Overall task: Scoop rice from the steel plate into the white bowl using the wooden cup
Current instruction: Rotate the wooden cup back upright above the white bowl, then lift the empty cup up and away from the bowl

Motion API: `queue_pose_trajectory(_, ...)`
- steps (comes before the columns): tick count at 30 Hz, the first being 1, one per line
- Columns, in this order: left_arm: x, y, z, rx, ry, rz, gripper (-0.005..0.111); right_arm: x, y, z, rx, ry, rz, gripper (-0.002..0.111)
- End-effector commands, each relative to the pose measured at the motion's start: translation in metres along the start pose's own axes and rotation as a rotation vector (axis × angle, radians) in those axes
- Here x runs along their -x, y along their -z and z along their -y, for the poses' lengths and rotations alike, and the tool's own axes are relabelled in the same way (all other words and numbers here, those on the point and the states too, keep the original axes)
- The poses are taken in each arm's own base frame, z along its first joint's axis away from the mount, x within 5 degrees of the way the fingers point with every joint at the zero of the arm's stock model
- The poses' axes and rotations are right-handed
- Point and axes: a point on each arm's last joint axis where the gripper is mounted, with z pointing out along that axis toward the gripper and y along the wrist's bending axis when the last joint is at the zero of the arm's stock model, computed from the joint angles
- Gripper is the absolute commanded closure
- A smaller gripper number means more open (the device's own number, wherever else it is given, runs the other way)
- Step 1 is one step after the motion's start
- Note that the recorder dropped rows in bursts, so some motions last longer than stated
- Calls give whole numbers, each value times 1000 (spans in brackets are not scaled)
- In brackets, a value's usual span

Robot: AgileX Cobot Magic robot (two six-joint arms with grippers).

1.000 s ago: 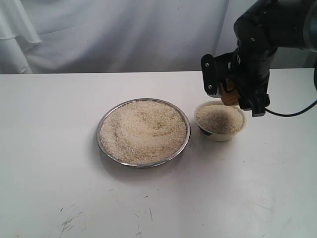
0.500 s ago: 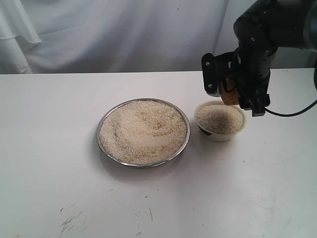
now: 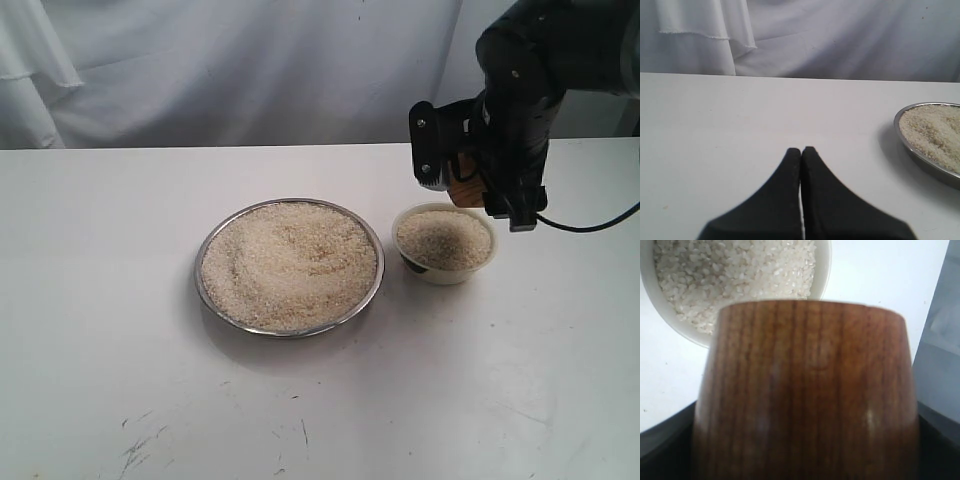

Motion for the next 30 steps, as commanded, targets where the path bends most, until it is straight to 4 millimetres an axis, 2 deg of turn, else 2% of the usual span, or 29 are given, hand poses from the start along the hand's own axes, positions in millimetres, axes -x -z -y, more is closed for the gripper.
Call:
queue_pose_trajectory(1,-1,0,0,-2,4,7,107,-1,5,0,-8,-14,19,108)
queue_pose_trajectory(8,-1,0,0,-2,4,7,107,-1,9,0,2,-63,52,108)
queue_pose_trajectory(13,-1,0,0,-2,4,7,107,-5,18,1,16,-153,116,108)
queue_pose_trajectory(26,-1,0,0,-2,4,7,107,-36,68,12,111,-641,506,108)
queue_pose_trajectory(30,-1,0,0,-2,4,7,107,-43,71,5,114,-749,582,108)
